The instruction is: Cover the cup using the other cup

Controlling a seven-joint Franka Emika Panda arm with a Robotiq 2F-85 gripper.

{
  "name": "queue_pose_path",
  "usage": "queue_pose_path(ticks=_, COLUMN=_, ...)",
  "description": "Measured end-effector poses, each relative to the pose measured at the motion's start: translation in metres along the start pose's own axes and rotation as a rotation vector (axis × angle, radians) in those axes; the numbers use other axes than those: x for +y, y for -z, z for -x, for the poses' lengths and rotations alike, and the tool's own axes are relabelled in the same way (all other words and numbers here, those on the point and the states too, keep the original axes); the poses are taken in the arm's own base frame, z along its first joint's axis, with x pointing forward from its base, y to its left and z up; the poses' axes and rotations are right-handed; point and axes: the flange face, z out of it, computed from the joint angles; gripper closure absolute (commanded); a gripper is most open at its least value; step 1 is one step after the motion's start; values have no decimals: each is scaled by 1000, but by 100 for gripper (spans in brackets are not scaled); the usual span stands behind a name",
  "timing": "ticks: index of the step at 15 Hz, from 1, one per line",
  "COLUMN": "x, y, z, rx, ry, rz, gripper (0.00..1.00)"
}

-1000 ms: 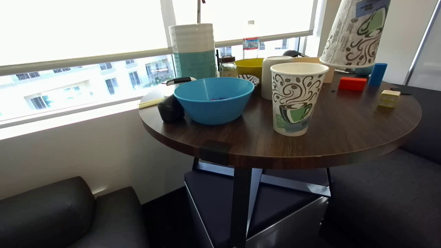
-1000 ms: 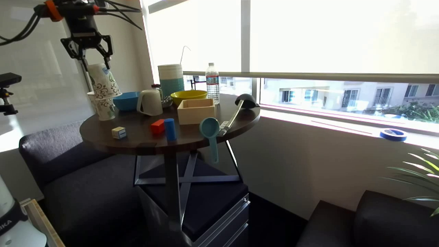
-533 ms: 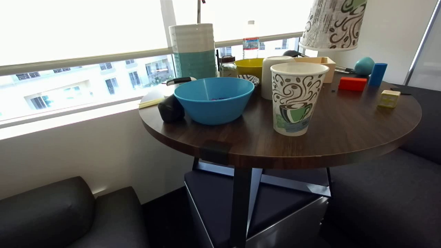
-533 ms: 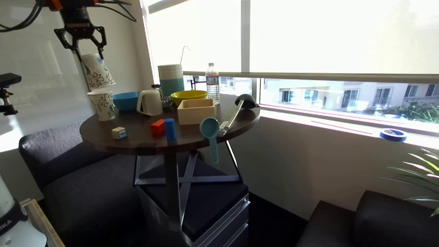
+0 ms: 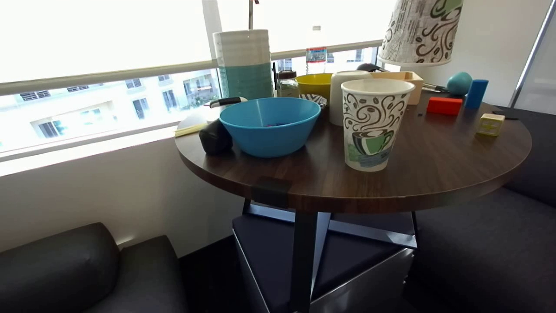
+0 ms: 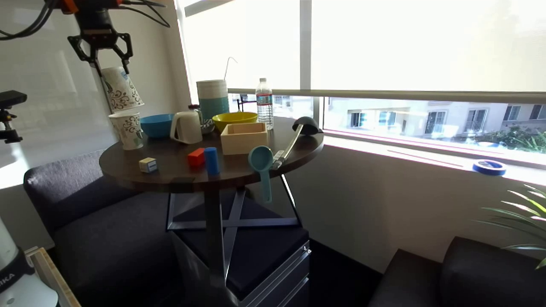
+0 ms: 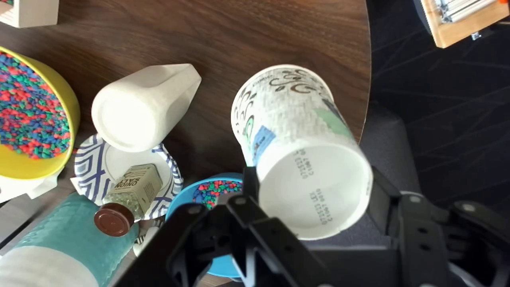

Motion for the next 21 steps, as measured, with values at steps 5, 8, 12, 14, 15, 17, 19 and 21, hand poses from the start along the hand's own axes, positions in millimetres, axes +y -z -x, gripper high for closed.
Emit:
queue_pose_path(ticks=5, x=-19, y=2, z=-16, rx=34, ry=45, rz=-15, gripper=60)
queue_pose_path(ticks=8, x=-28, y=-1, z=-28, rx=60, ry=77, rz=-32, gripper=60)
queue_pose_path(ticks=12, x=-25, y=-17, z=-39, rx=48, ry=115, rz=-57, gripper=60)
queue_pose_path(ticks=14, x=-22, y=-28, z=-44, rx=31, ry=133, rz=-72, gripper=60)
queue_pose_path(ticks=15, x=-20, y=-29, z=-47, rx=29, ry=142, rz=-75, gripper=60)
queue_pose_path(ticks=17, x=-17, y=-29, z=-54, rx=28, ry=157, rz=-77, gripper=60)
queue_pose_path(ticks=19, x=-16, y=-29, z=-60, rx=26, ry=174, rz=-78, gripper=60)
queue_pose_path(ticks=21, x=-15, y=-28, z=-65, rx=24, ry=190, rz=-79, gripper=60)
